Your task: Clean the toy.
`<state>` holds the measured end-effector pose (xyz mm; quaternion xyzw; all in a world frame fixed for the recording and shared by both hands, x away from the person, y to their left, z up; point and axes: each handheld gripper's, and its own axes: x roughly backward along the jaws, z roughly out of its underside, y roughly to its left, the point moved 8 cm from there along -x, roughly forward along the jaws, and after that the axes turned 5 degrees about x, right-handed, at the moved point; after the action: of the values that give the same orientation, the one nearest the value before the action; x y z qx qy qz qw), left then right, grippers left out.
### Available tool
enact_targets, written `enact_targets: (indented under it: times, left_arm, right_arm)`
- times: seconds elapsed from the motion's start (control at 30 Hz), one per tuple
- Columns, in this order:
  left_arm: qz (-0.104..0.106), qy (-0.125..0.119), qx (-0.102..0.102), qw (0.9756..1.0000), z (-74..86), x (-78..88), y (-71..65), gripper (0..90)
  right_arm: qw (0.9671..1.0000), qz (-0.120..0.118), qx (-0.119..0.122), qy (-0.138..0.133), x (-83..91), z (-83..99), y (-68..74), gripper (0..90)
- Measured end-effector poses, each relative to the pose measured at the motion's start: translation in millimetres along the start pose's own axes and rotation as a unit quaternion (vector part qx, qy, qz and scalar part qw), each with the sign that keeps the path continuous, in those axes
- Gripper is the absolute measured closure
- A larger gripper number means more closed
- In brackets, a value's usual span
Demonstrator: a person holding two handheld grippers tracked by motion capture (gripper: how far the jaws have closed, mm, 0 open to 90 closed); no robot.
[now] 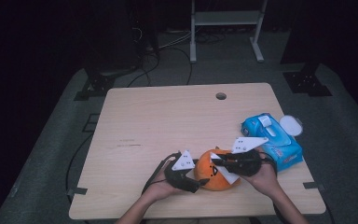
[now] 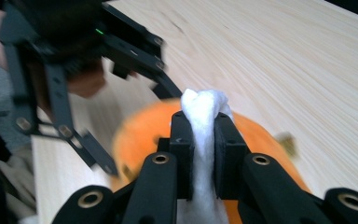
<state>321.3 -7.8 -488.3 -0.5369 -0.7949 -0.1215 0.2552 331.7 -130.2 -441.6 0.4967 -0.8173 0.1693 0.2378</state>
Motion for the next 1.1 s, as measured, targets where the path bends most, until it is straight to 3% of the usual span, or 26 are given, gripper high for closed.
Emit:
enact_targets:
  times: [0.07, 0.13, 0.2, 0.3, 0.4, 0.73, 0.83, 0.9, 0.97, 1.1]
  left_arm:
    - [-0.003, 0.001, -0.002, 1.0000, -0.7, -1.4, 0.3, 26.6]
    - [-0.007, 0.005, 0.001, 1.0000, -0.3, -2.0, 1.4, 26.5]
    - [-0.005, 0.002, 0.017, 0.9998, -0.7, -2.3, 3.8, 26.5]
    - [-0.004, 0.002, 0.025, 0.9997, 1.0, -1.6, 6.5, 26.6]
    - [0.000, -0.002, 0.036, 0.9993, 2.9, -0.3, 9.1, 26.6]
    - [-0.003, -0.006, 0.036, 0.9993, 0.2, -0.4, 9.1, 27.1]
    - [-0.007, -0.009, 0.045, 0.9989, -1.1, -1.5, 8.8, 27.6]
    - [-0.008, -0.008, 0.051, 0.9987, -2.2, -2.4, 9.2, 27.5]
    - [-0.011, -0.005, 0.041, 0.9991, -2.9, -3.5, 7.2, 27.2]
    - [-0.018, -0.003, 0.012, 0.9998, -4.1, -4.4, 0.4, 27.8]
  right_arm:
    - [1.0000, -0.003, -0.003, -0.001, 1.6, 2.2, 2.2, 79.7]
    - [0.9999, -0.007, 0.011, 0.005, -0.9, 0.2, 11.0, 79.7]
    - [0.9993, -0.032, 0.020, 0.002, -6.7, -5.2, 24.1, 79.6]
    - [0.9977, -0.038, 0.053, 0.017, -17.8, -10.0, 40.2, 79.6]
    - [0.9979, -0.037, 0.052, 0.016, -19.6, -10.3, 37.2, 79.7]
    - [0.9998, -0.003, 0.015, 0.011, 3.8, 6.1, 2.8, 79.7]
    - [0.9996, -0.007, 0.025, 0.012, 3.4, 2.5, 11.2, 79.8]
    - [0.9991, -0.029, 0.030, 0.009, -3.4, -2.7, 23.3, 79.8]
    - [0.9980, -0.037, 0.048, 0.019, -14.3, -6.8, 34.4, 79.7]
    - [0.9973, -0.041, 0.057, 0.019, -27.1, -14.3, 40.7, 79.9]
